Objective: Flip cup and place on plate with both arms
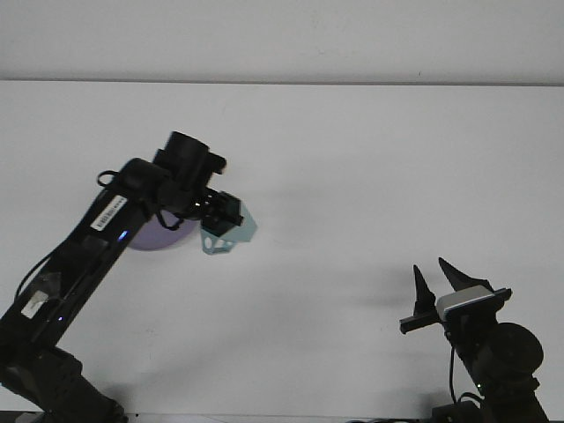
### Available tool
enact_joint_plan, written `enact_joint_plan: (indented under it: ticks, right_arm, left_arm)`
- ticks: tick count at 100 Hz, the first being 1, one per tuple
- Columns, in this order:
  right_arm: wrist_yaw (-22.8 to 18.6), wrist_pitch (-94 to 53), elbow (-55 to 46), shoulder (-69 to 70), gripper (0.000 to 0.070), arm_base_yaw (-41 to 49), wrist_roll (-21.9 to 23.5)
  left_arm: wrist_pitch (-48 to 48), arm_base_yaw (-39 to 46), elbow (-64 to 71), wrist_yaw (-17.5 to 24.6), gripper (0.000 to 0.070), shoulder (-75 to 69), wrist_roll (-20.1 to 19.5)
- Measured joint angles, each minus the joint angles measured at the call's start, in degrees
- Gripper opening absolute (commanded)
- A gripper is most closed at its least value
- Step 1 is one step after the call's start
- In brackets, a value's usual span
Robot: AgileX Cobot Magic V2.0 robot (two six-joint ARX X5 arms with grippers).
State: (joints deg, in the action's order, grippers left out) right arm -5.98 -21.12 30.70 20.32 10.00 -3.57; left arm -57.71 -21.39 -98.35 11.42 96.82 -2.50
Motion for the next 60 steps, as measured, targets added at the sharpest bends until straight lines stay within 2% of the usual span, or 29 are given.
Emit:
enact_joint_plan:
  ticks: [32, 52, 60]
  right_arm:
    - [-0.04, -0.02, 0.00, 0.02, 0.0309, 0.00, 0.02]
    - [-0.07, -0.02, 0.00, 0.00, 0.0309, 0.00, 0.04]
    - [-0.09, -0.02, 0.00, 0.02, 0.0309, 0.00, 0.07]
  left_arm:
    - [-3.21, 18.73, -1.09, -4.22, 0.0013, 0.39, -4.22]
    - [-2.45, 24.57, -1.09, -4.33, 0.0013, 3.82, -6.05]
    - [-1.46, 25.16, -1.09, -5.60, 0.0013, 5.53, -6.54]
